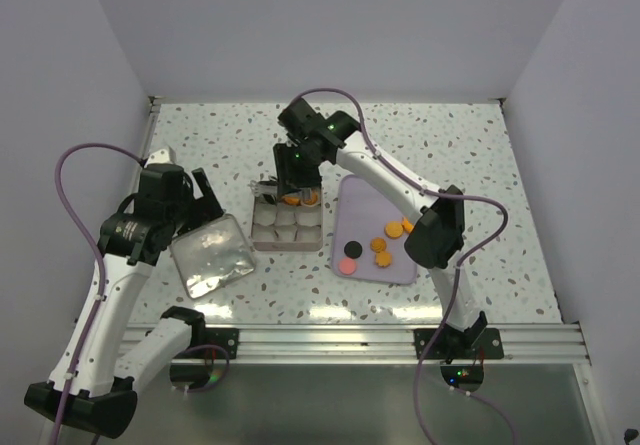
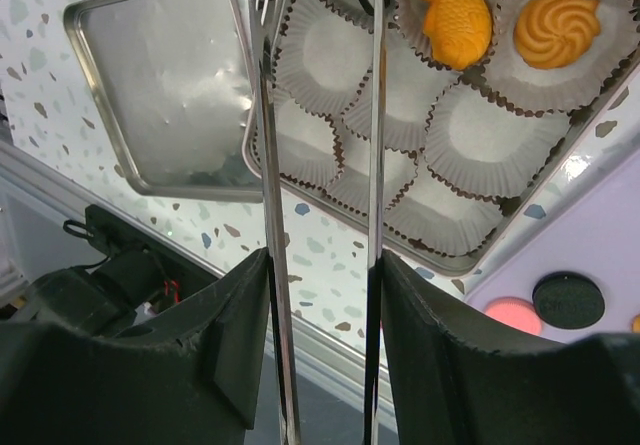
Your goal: Pack the cookies
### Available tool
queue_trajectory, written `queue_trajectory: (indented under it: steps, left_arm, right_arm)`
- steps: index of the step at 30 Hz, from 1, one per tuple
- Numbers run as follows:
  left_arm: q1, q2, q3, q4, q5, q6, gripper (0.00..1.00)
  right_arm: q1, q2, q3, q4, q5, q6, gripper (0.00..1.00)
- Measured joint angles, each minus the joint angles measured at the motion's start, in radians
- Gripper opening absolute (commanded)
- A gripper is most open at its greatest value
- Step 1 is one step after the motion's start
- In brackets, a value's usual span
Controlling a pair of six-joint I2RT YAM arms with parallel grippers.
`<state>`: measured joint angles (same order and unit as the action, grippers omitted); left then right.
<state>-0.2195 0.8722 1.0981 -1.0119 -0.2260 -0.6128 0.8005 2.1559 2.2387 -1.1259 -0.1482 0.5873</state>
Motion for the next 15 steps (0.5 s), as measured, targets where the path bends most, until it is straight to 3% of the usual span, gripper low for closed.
queue_trajectory:
  steps: [15]
  left_arm:
    - [0.000, 0.001, 0.017, -0.009, -0.015, 0.006, 0.97]
  right_arm:
    - [0.000, -0.001, 0.082, -0.042, 0.015, 0.000, 0.49]
